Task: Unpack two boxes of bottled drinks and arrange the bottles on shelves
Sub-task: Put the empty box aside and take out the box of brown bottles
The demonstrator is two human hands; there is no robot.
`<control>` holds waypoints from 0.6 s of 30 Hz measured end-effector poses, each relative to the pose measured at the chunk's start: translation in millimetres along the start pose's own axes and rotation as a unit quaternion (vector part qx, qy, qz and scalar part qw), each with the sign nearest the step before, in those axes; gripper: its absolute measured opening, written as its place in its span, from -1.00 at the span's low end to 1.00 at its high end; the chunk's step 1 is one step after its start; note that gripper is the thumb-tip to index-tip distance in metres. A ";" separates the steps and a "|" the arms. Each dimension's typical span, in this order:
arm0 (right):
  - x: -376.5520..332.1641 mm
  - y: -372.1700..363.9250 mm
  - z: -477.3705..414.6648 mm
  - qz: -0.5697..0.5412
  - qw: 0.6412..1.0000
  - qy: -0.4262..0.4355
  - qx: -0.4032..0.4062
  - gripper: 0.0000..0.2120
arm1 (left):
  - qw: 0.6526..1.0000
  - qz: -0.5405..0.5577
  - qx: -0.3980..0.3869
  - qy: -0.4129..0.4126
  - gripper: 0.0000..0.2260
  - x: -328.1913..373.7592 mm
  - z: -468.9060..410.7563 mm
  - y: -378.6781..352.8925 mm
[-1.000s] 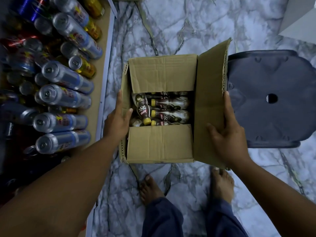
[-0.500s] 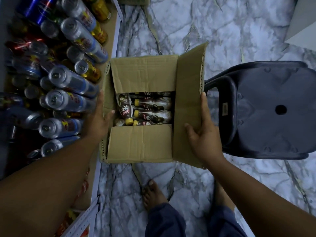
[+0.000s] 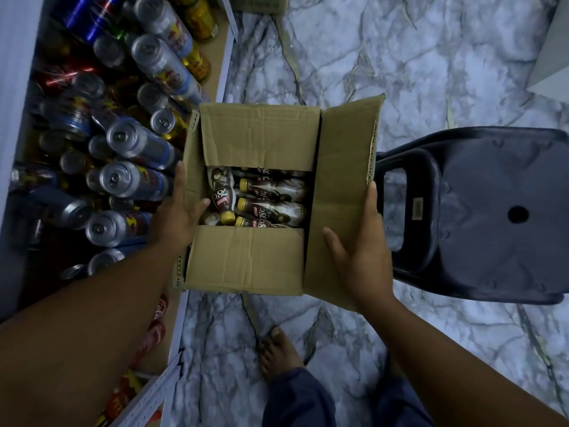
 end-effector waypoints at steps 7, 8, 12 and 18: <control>19.2 -1.6 -17.6 0.237 0.970 -0.039 -0.050 -0.08 | 0.999 0.031 -0.006 0.004 -0.20 -9.7 10.1 -4.3; 21.3 -5.4 -21.7 0.246 0.964 -0.045 -0.086 -0.10 | 0.999 0.033 -0.005 0.010 -0.20 -11.2 10.8 -5.9; 22.0 -28.9 -43.4 0.107 0.966 -0.093 -0.214 -0.15 | 0.998 0.067 -0.001 0.004 -0.17 -12.9 12.0 -14.2; 9.4 -60.9 -58.7 0.046 0.970 -0.062 -0.232 0.03 | 0.998 0.064 0.001 -0.024 -0.12 -16.2 9.9 -11.4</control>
Point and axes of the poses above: each hand's wrist, its own z-axis away from the middle knuckle, its own y-axis out of the back of the hand, x = y × z, the point moved 2 cm from there along -z, towards the middle knuckle, and after that the axes turned 11 degrees about y, right-handed, at the moved point
